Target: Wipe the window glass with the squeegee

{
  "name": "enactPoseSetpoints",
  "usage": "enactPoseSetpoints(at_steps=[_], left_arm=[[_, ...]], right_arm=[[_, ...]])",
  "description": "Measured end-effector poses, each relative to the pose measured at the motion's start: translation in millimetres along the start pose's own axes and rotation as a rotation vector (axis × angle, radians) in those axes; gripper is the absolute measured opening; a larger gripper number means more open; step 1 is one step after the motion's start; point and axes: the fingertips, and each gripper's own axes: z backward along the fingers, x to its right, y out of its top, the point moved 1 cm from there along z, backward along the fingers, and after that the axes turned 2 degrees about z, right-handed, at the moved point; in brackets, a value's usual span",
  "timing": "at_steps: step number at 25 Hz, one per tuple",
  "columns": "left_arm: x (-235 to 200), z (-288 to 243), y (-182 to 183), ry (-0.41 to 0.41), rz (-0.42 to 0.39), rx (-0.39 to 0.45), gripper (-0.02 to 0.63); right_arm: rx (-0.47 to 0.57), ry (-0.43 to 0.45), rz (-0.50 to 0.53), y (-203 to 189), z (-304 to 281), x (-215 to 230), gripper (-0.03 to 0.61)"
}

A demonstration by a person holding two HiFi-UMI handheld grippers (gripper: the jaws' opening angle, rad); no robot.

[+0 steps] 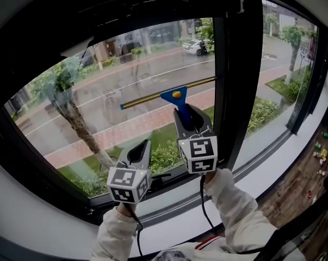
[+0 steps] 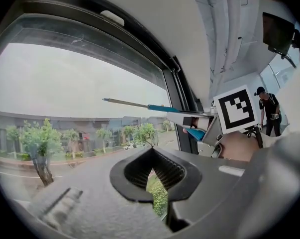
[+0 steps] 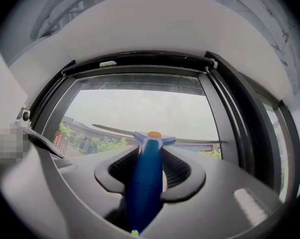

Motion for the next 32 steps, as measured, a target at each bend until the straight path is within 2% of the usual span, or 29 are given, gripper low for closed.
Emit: enactPoseSetpoints(at_steps=[16,21,32], left_arm=[[8.6,4.4,-54.0,-0.016,0.060,-0.074,0.000],[11.0,7.7,-73.7,0.006,0.015,-0.111,0.000],[24.7,10.0,-127.5,0.009,0.071,-0.184,0.000]], right_arm=[[-0.076,0.009,-0.029,-63.4,22.8,-11.0,0.149],[-0.103,0.012,-0.041,-86.4,30.4,-14.3,0.148],[-0.197,0.026,-0.046,-141.7,50.7,-23.5,0.149]])
